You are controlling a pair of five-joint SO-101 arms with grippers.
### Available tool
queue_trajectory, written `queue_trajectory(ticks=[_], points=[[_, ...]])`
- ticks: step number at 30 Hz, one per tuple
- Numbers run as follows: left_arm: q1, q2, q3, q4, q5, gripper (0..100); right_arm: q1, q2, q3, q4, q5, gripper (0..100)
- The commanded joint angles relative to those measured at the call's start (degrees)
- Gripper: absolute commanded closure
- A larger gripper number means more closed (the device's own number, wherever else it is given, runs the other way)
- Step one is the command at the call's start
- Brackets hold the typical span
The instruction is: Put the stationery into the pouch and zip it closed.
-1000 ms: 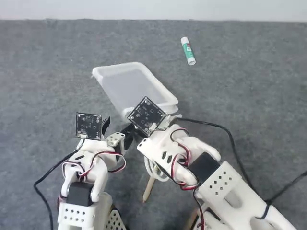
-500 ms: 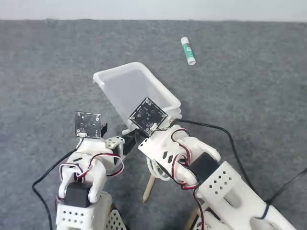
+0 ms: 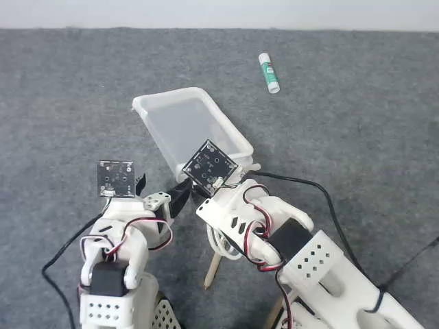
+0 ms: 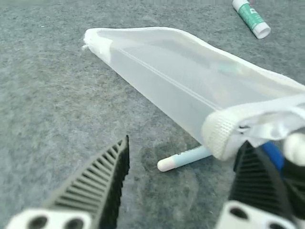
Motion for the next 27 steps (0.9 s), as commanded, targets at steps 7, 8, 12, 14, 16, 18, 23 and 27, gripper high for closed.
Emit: queue_trajectory(ticks=[7, 8, 12, 14, 16, 18, 23, 27], points=[[1.1, -0.7, -5.5, -0.5, 0.2, 67, 0.0, -2.2, 2.0, -4.1, 3.2, 99.3], [1.1, -0.7, -5.5, -0.5, 0.2, 67, 0.0, -2.2, 2.0, -4.1, 3.4, 99.3], [1.1, -0.7, -5.2, -0.6, 0.2, 67, 0.0, -2.5, 2.0, -4.0, 3.4, 99.3], [1.1, -0.7, -4.1, -1.2, 0.1, 68, 0.0, -2.8, 2.0, -3.7, 3.4, 99.3], [1.0, -0.7, -3.2, -2.3, -1.3, 68, 0.0, -2.8, 2.0, -3.6, 3.4, 99.3], [-0.1, -0.7, -2.9, -2.5, -2.1, 68, 0.0, -2.8, 2.0, -3.6, 3.4, 99.3], [-1.1, -0.7, -2.3, -3.7, -2.6, 74, 0.0, -2.8, 2.0, -3.6, 3.4, 99.3], [-1.1, -0.7, -0.5, -6.5, -6.1, 79, 0.0, -2.8, 2.0, -3.6, 3.4, 99.3]])
